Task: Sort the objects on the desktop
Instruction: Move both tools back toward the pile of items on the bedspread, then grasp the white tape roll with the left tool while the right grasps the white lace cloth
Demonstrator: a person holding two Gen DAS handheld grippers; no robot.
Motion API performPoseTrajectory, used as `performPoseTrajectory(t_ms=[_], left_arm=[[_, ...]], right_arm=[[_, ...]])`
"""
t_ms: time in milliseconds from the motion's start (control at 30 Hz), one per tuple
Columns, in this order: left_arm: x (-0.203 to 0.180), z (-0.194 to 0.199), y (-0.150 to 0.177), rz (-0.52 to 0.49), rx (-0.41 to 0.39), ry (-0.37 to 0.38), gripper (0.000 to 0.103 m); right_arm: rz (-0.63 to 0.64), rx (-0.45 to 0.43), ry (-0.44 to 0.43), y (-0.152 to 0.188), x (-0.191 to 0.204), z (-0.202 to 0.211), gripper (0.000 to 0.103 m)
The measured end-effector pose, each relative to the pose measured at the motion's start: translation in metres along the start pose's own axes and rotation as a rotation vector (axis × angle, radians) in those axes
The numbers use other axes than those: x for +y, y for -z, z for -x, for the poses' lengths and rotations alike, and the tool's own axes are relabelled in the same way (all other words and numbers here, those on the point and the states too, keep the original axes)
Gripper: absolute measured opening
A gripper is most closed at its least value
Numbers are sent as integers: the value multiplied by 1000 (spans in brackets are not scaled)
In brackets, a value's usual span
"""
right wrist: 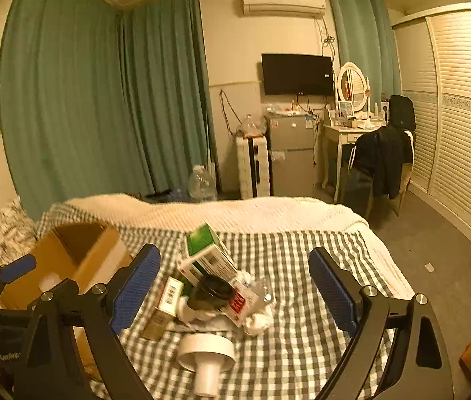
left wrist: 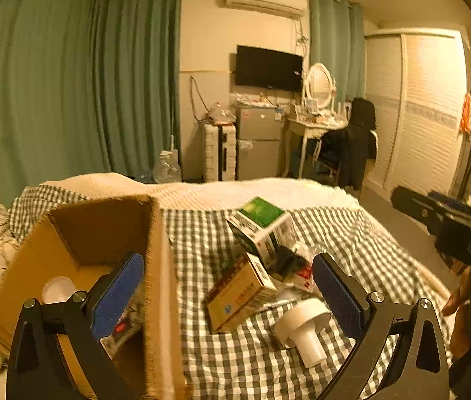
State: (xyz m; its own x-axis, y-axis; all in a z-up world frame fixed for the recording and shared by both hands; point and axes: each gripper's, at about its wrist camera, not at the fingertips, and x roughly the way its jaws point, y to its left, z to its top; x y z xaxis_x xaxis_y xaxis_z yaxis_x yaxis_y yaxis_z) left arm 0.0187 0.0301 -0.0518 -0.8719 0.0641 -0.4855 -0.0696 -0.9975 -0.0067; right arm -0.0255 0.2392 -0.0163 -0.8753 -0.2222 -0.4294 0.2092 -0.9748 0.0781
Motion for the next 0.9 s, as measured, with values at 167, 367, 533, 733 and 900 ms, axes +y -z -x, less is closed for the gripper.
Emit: performPoseTrajectory(t_ms=[167,367,533,733,900], left_arm=[[-16,-20,16,-44,53,38,103],[-26,-44,33,-71,125,91,103],[-36,-61,44,-123,155,96,103],[-45,-83,61,-157,192,138,103],[-51,-103,73,-184,223,127,96]], right_arm=[[-4,45,13,10,-11,-15,91],[-54,122,-8,26,-37,-41,91],[-52,190,4,41,-43,-66,91],[-28,288,7,62,-44,-101,90],[-41,367,4,78,-45,-124,87]])
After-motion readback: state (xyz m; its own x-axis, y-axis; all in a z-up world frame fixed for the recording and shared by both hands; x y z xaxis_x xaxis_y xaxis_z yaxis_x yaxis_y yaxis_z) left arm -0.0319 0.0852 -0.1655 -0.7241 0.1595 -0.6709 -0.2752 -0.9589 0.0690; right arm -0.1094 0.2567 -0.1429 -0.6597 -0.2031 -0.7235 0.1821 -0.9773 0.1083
